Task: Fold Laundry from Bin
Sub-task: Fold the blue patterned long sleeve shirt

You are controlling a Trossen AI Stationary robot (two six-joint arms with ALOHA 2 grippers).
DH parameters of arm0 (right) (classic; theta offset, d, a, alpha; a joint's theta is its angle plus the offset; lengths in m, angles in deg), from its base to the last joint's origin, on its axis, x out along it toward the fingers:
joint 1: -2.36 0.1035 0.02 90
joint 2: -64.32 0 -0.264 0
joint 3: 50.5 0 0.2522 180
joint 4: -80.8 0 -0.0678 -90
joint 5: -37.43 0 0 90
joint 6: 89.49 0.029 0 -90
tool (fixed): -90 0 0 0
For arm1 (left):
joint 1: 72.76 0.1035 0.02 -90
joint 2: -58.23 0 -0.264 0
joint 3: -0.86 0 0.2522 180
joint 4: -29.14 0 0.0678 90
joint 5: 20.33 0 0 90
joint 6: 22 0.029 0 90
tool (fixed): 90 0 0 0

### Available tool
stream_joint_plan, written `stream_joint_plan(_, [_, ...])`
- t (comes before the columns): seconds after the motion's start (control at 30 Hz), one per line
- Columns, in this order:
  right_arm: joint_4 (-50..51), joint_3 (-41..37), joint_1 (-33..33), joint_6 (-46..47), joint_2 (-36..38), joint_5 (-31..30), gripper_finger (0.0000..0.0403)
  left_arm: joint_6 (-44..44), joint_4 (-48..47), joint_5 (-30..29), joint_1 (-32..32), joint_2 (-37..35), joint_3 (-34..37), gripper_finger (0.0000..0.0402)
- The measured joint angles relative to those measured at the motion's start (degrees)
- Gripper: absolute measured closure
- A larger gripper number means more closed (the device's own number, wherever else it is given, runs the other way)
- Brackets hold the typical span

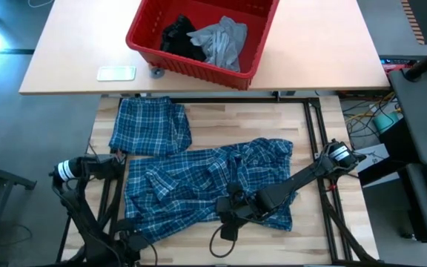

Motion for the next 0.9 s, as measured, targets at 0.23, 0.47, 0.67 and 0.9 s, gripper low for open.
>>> stream_joint_plan(0.23, [0.0, 0.0, 0.0, 0.1, 0.0, 0.0, 0.0311, 0.2, 15.0, 1.0, 0.0, -0.1, 6.6, 0.0222])
stream_joint_plan(0.47, [0.9, 0.0, 0.4, 0.7, 0.8, 0.5, 0.0316, 5.7, 16.8, 1.7, 0.5, -0.3, 4.3, 0.0369])
stream_joint_plan(0.67, [7.9, 2.8, 1.0, 1.0, 4.1, 0.0, 0.0314, 9.9, 12.1, 2.9, 0.5, -0.7, -5.6, 0.0399])
stream_joint_plan(0.9, [12.3, 7.2, 1.0, 0.9, 5.3, 0.0, 0.0321, 11.6, -18.6, -1.2, 2.3, -3.0, -20.0, 0.0401])
